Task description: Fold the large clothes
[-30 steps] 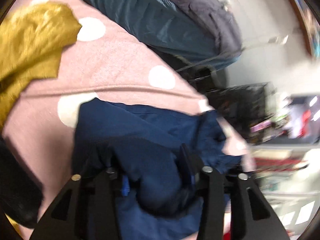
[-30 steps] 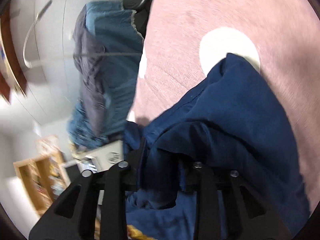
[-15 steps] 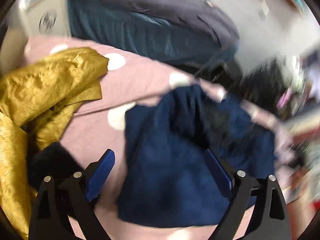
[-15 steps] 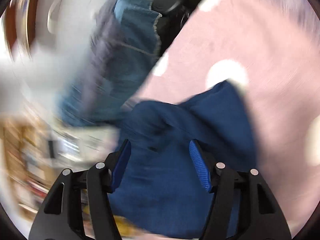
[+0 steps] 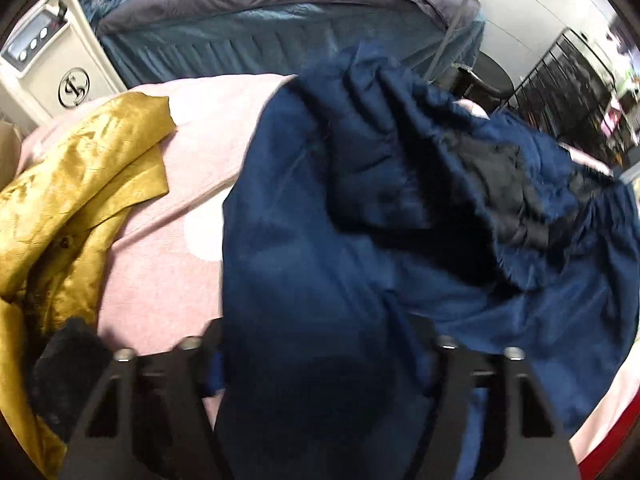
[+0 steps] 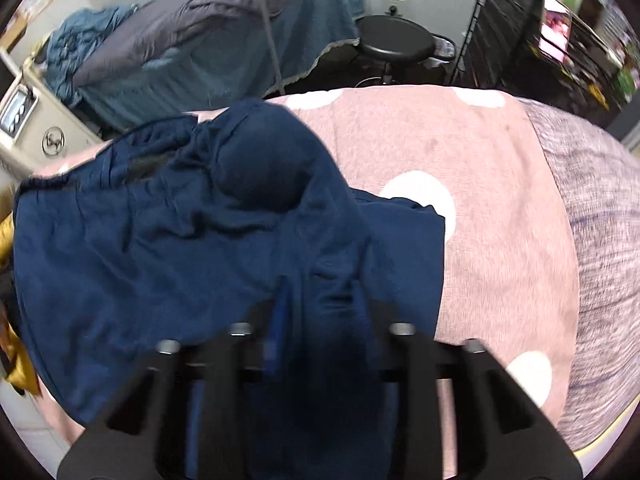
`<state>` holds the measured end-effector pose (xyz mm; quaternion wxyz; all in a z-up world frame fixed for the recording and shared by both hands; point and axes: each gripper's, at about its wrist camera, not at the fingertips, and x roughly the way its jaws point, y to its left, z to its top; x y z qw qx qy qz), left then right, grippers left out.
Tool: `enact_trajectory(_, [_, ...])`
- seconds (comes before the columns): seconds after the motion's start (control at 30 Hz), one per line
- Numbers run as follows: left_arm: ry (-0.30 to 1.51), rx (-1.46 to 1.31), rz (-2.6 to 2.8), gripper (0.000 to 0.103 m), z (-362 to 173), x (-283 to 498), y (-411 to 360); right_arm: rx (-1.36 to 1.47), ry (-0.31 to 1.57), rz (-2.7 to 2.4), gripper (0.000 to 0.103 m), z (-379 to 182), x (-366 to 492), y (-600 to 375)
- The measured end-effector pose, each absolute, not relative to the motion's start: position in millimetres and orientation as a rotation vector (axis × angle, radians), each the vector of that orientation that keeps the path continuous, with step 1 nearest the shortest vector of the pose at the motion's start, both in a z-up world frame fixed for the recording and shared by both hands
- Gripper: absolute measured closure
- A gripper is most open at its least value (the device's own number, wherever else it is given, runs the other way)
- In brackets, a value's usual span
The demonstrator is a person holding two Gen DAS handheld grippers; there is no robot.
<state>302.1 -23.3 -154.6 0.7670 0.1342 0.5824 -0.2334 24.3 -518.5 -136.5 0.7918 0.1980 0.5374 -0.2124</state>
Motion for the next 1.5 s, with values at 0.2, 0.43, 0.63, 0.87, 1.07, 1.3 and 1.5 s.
enact_trajectory(0.2, [1.334,0.173,-0.437,0.061,-168.0,330.2,-7.7,0.526,1.117,-0.533,0.091,-138.2,0.5,-548.7])
enact_trajectory(0.43, [1.388,0.220,-0.324,0.048,-182.2,342.5,-19.6,0.507,1.198,-0.612,0.087,-162.3,14.0,-544.9])
enact_trajectory(0.63, [1.302,0.272,-0.278,0.025,-154.5,335.3,-2.8,0.468,1.155,-0.704,0.057,-142.8,8.7,-535.9])
enact_trajectory(0.87, [1.054,0.321,-0.233,0.013,-86.2,278.8,40.2,0.375,1.030,-0.731,0.039,-88.5,-32.7,-482.5])
enact_trajectory(1.07, [1.076,0.349,-0.380,0.010,-91.9,210.1,8.2,0.285,1.135,-0.508,0.037,-105.5,-31.5,-389.1])
enact_trajectory(1.3, [1.188,0.504,-0.368,0.005,-161.5,204.4,-44.0,0.243,1.263,-0.518,0.033,-147.7,-14.5,-359.0])
enact_trajectory(1.5, [1.250,0.554,-0.361,0.004,-182.8,227.0,-63.9,0.212,1.340,-0.554,0.023,-168.9,4.5,-357.9])
